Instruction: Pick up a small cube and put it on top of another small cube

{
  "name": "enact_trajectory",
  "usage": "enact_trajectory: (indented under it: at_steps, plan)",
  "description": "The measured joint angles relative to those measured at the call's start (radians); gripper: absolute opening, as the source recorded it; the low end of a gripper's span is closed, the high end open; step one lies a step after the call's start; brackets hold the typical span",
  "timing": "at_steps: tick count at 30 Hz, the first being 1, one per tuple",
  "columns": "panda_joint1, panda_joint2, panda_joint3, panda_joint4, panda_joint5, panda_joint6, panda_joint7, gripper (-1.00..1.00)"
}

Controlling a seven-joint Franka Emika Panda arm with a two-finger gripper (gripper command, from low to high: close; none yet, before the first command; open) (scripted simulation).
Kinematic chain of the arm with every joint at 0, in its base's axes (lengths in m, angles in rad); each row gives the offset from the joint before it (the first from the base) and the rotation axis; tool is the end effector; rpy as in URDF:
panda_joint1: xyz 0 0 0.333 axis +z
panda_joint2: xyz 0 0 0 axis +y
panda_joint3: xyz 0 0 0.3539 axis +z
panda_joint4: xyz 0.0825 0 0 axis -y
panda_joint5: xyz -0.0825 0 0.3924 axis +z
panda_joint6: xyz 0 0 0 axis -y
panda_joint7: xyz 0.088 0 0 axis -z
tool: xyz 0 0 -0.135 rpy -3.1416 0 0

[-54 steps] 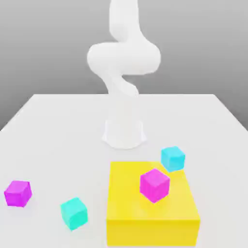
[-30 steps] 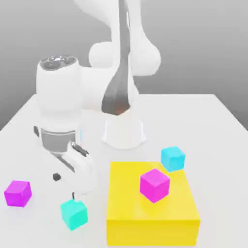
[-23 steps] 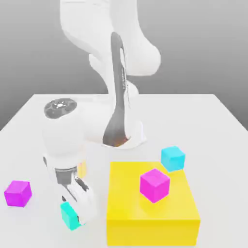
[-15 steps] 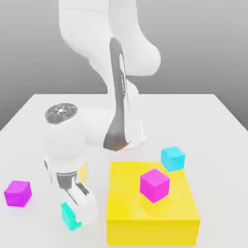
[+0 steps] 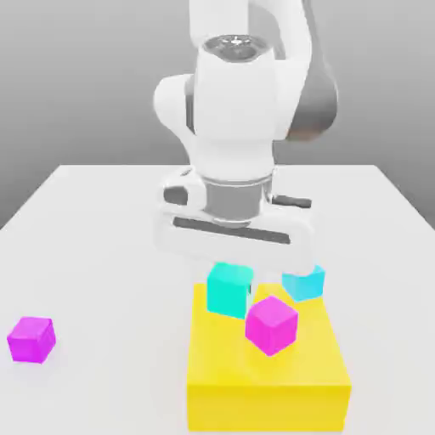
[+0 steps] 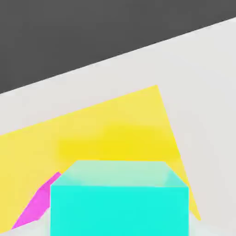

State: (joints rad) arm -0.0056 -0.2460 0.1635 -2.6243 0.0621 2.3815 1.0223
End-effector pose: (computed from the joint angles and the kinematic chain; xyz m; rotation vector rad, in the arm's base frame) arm 0.4081 0.0648 0.3338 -2.8162 1.3852 0.0015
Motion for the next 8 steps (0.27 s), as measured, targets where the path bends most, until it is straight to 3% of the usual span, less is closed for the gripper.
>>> enact_trajectory:
  at_steps: [4,5,8]
  plan:
    - [0.011,0.085,0.018,-0.036,-0.012,0.12,-0.009,-1.0]
    - [0.01,0.108,0.02,-0.043,-0.016,0.151,-0.006,1.0]
    - [0.01,0.108,0.02,-0.043,-0.016,0.151,-0.006,1.0]
